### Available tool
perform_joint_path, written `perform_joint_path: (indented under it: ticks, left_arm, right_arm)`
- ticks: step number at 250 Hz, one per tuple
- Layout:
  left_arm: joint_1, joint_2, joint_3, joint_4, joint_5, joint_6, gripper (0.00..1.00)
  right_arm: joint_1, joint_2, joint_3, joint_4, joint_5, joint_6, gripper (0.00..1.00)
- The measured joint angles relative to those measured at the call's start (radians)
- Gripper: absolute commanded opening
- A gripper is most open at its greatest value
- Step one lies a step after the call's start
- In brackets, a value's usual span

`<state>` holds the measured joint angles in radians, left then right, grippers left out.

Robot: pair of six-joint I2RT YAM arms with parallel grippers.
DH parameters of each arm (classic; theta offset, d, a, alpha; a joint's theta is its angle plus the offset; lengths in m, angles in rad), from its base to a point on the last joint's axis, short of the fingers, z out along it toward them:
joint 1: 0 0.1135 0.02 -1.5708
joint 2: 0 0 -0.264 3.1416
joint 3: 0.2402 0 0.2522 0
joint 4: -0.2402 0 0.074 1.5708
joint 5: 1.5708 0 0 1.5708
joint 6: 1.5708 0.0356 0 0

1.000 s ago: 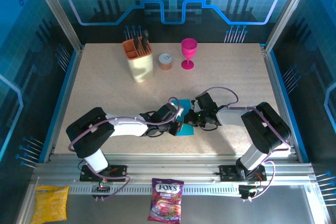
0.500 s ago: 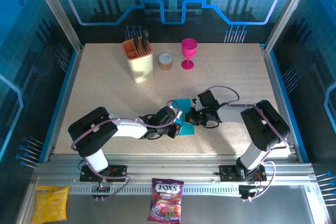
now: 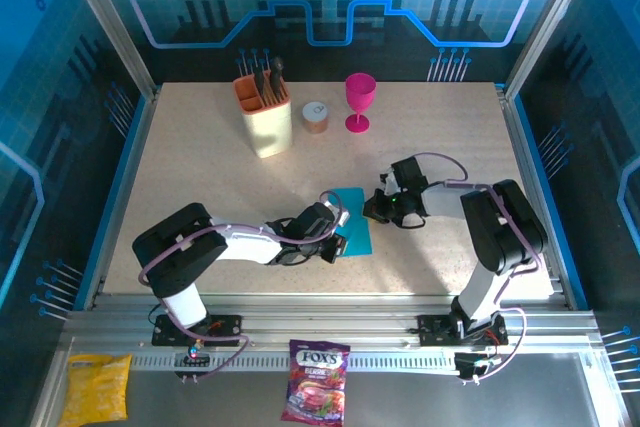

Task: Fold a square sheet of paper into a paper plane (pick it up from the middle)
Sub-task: Fold the triangle a second time at the center of the table.

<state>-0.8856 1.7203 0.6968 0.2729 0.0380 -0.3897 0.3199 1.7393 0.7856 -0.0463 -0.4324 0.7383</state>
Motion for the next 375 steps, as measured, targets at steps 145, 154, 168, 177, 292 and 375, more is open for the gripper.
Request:
perform_joint_path:
  ticks: [145, 154, 168, 177, 292, 375]
  left_arm:
    - [-0.001, 0.000, 0.000, 0.002, 0.000, -0.001, 0.00]
    - [-0.001, 0.000, 0.000, 0.002, 0.000, 0.000, 0.00]
    - [-0.001, 0.000, 0.001, 0.001, 0.000, 0.000, 0.00]
    - [-0.001, 0.000, 0.001, 0.001, 0.000, 0.000, 0.00]
    - [-0.001, 0.000, 0.002, -0.001, 0.000, 0.000, 0.00]
    - [-0.001, 0.002, 0.004, -0.002, 0.000, 0.000, 0.00]
  right_arm:
    - [0.183, -0.221, -0.099, -0.007, 0.095, 0.057, 0.00]
    - [0.203, -0.201, -0.102, 0.003, 0.102, 0.068, 0.00]
    - [0.224, -0.166, -0.106, 0.024, 0.111, 0.084, 0.00]
    - [0.231, -0.143, -0.110, 0.035, 0.112, 0.093, 0.00]
    - [0.147, -0.076, -0.114, 0.076, 0.016, 0.081, 0.00]
    - [0.050, -0.011, -0.033, 0.024, -0.026, 0.030, 0.00]
